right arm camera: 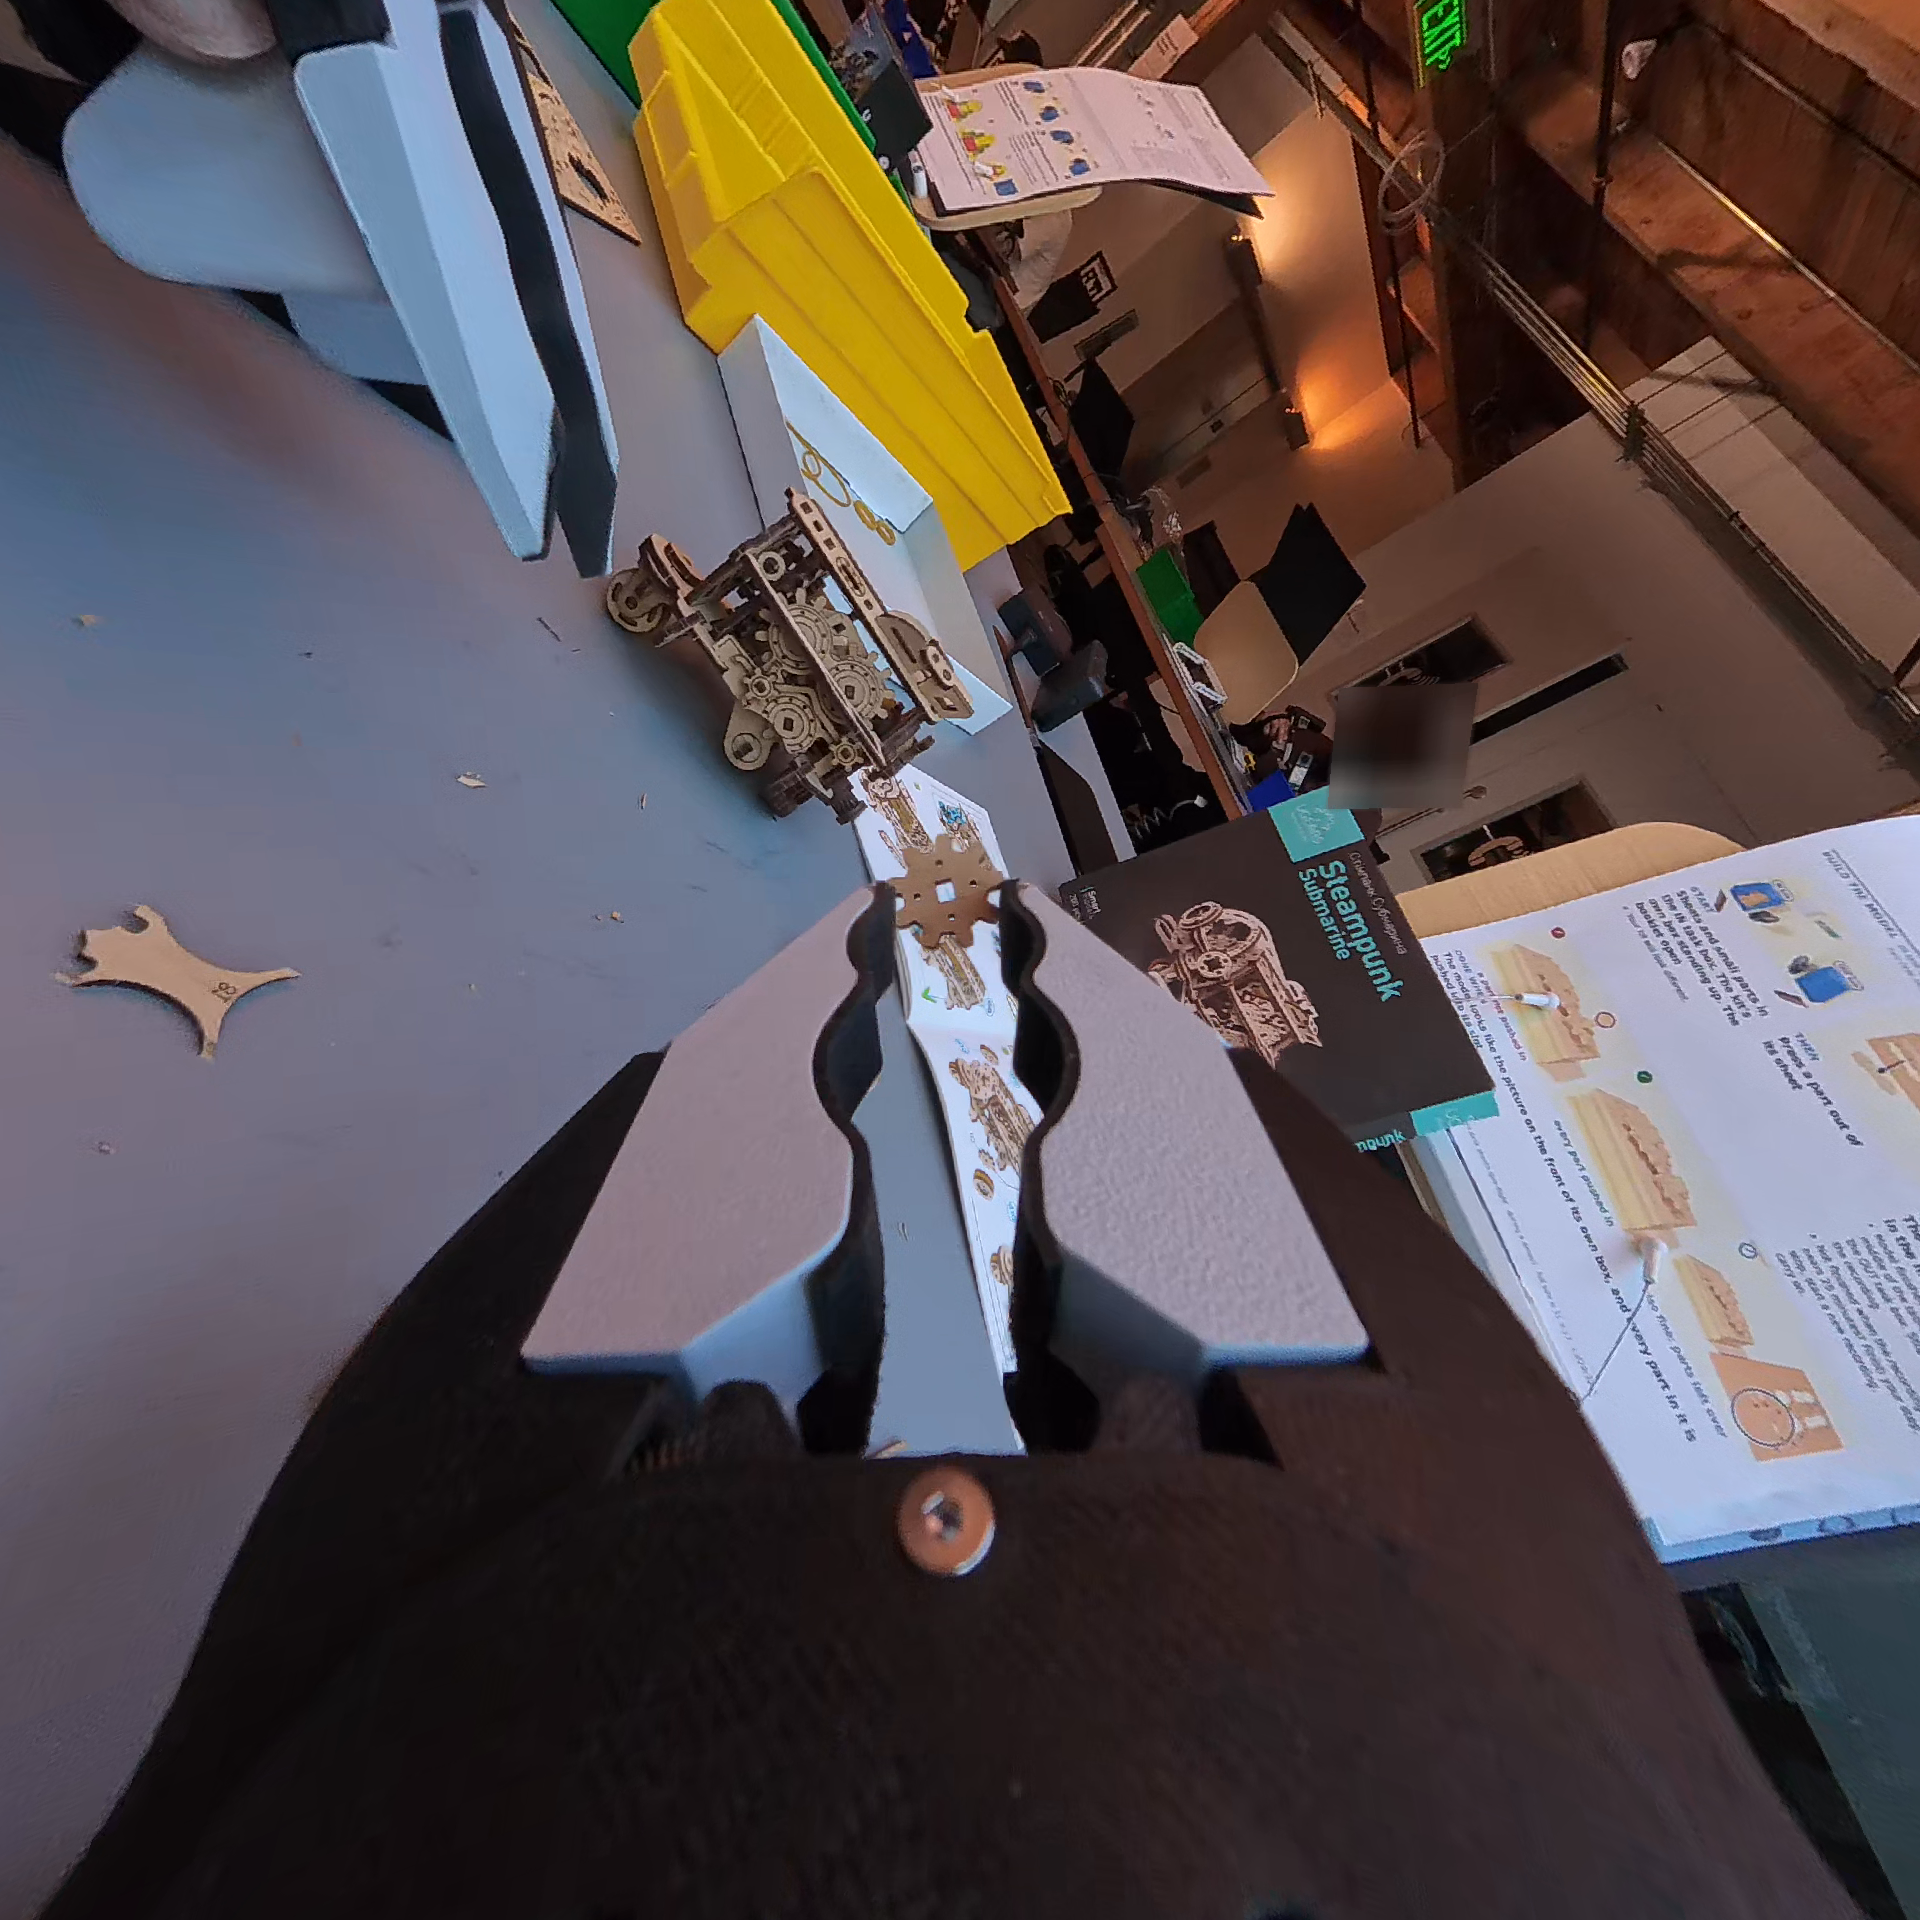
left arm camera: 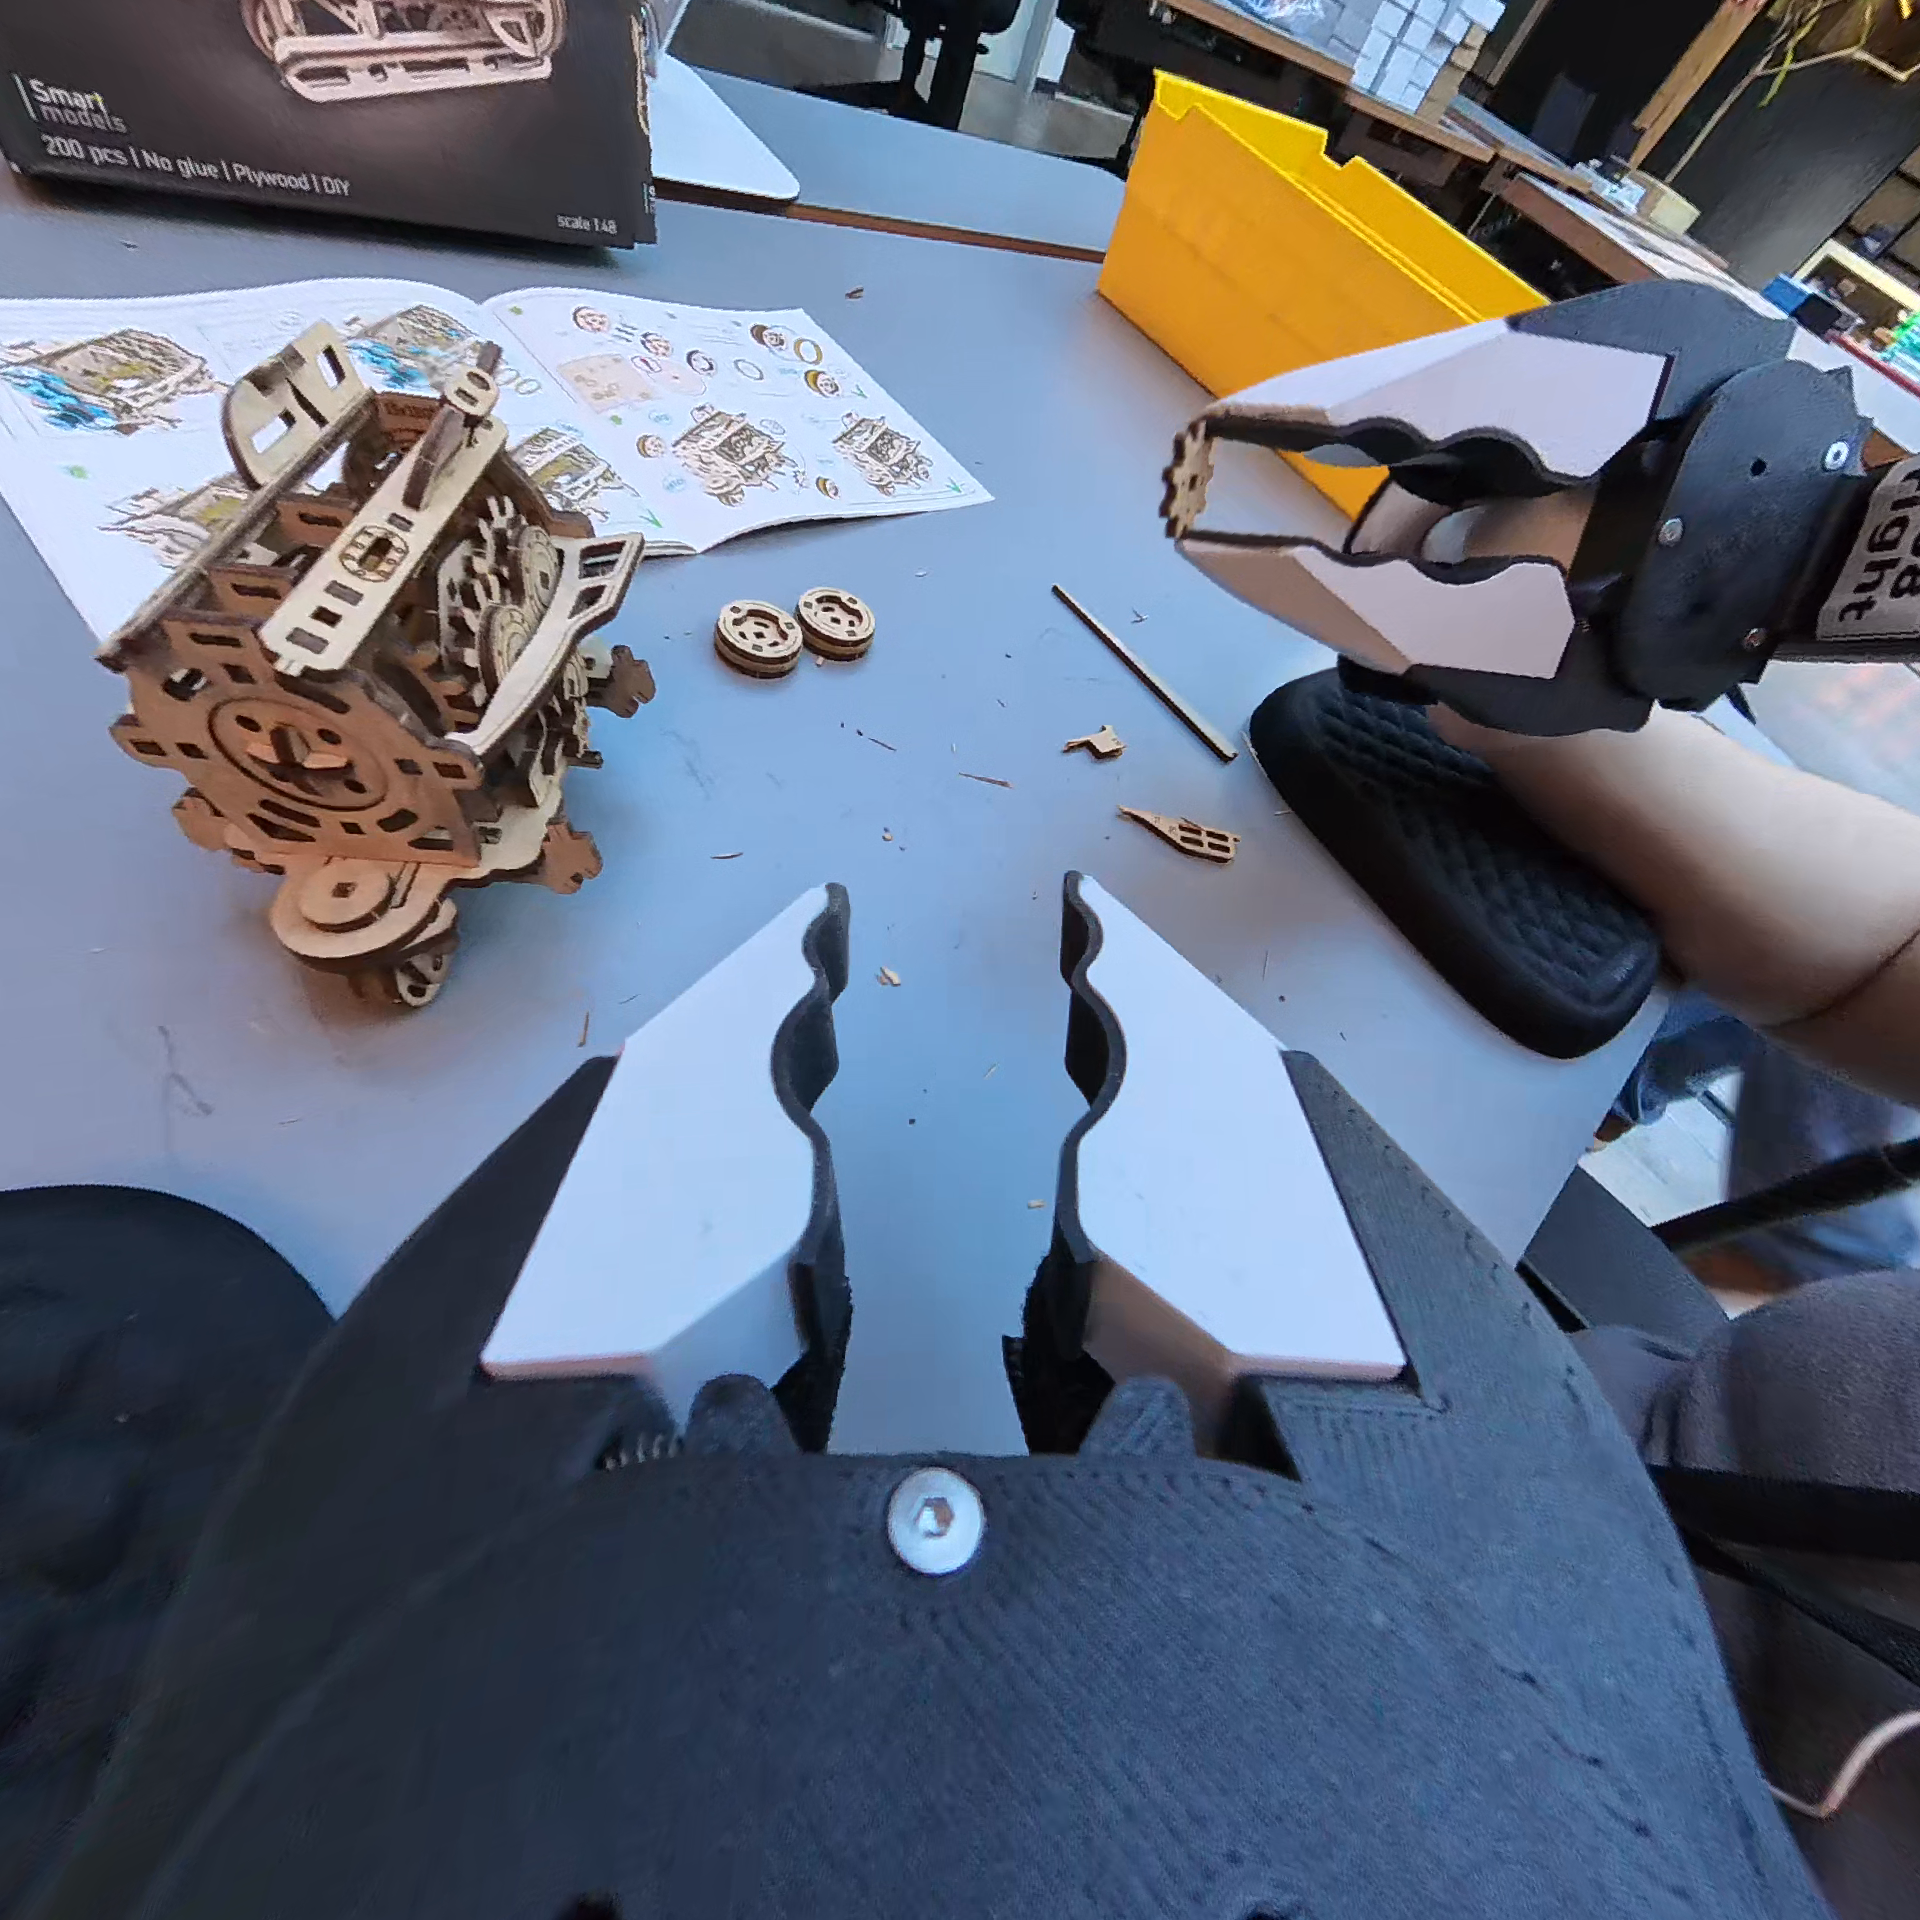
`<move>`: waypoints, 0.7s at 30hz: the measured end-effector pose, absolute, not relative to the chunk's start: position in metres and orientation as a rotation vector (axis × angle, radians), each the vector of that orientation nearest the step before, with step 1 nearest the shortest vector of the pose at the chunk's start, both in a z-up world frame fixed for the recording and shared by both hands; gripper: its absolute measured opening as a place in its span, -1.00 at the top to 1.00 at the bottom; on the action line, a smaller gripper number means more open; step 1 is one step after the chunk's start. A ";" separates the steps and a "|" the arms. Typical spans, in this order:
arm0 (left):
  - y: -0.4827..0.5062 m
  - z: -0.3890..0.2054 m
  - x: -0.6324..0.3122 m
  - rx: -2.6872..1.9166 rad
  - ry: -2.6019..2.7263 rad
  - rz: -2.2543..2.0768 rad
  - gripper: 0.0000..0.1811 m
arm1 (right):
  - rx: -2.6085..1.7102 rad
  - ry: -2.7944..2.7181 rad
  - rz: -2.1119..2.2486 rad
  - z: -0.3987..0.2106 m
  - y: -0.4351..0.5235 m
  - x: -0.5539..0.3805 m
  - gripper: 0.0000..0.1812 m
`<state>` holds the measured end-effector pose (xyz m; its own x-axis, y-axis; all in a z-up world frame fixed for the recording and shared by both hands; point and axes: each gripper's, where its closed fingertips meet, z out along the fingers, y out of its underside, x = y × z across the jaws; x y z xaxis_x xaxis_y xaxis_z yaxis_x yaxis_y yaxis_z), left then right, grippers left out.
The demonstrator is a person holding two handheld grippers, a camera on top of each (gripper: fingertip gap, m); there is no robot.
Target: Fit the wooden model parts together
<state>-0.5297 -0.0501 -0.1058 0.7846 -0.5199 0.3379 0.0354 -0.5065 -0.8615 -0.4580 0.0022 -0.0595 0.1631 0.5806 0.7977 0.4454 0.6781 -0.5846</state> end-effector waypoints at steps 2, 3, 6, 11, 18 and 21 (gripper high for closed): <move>-0.050 -0.107 -0.525 -2.000 0.377 -0.721 0.57 | -0.895 -1.480 0.113 -0.062 0.001 -0.460 0.79; -0.050 -0.108 -0.523 -2.000 0.382 -0.721 0.57 | -0.891 -1.491 0.112 -0.064 0.000 -0.460 0.79; -0.045 -0.107 -0.520 -1.978 0.362 -0.721 0.53 | -0.860 -1.557 0.153 -0.073 -0.013 -0.466 0.79; -0.042 -0.096 -0.503 -1.901 0.348 -0.871 0.55 | -0.815 -1.598 0.173 -0.074 -0.030 -0.475 0.79; -0.043 -0.086 -0.483 -1.830 0.381 -0.998 0.66 | -0.793 -1.618 0.199 -0.074 -0.040 -0.477 0.79; -0.043 -0.087 -0.481 -1.825 0.384 -1.008 0.68 | -0.782 -1.628 0.198 -0.075 -0.043 -0.477 0.79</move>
